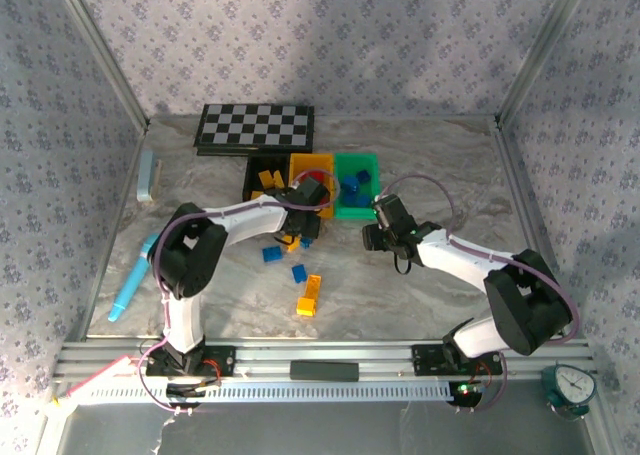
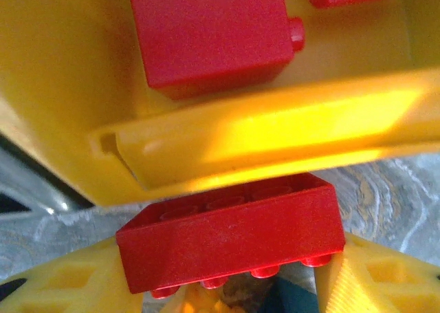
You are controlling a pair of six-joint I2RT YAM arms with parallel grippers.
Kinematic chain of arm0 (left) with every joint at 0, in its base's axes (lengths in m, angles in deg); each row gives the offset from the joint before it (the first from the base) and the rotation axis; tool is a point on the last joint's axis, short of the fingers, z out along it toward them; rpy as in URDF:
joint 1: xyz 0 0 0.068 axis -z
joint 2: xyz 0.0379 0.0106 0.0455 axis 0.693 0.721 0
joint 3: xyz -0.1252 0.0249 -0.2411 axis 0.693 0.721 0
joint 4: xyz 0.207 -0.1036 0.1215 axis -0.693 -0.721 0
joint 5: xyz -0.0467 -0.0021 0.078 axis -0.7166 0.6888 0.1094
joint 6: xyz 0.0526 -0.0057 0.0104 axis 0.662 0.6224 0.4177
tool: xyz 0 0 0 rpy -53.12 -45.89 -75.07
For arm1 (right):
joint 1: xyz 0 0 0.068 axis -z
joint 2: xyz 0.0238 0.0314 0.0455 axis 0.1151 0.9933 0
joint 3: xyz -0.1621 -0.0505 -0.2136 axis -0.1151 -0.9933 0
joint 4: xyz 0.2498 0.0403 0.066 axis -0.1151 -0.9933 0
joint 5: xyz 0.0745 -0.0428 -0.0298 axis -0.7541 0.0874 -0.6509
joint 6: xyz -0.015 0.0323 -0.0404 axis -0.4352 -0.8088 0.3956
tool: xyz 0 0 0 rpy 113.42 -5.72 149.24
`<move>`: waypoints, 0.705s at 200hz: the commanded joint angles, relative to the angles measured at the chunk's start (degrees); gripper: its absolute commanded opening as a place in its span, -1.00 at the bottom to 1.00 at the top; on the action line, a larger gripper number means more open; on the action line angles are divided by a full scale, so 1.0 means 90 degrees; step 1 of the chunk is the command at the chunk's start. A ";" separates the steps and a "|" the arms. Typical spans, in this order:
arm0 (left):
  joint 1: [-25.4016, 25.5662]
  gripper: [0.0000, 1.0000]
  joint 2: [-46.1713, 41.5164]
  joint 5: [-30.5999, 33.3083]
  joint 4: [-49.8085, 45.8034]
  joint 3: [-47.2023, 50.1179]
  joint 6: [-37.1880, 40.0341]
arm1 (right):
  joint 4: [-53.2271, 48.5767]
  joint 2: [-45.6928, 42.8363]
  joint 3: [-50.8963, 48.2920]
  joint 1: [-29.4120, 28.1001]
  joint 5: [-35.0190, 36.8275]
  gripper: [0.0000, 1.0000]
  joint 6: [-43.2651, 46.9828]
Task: Sort the legos into containers by color
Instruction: Pick up the lego from the center of the table.
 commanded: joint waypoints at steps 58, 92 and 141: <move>0.0232 0.14 -0.1132 0.0116 -0.0007 0.0100 -0.0041 | -0.0067 0.0083 0.0225 -0.0092 0.0179 0.22 0.0100; 0.0220 0.14 -0.1149 0.0388 -0.0188 -0.0279 0.0140 | -0.0077 0.0084 0.0238 -0.0135 0.0188 0.22 0.0109; 0.0093 0.15 -0.0374 0.0773 -0.0683 -0.1512 0.0548 | -0.0103 0.0149 0.0276 -0.0196 0.0314 0.22 0.0163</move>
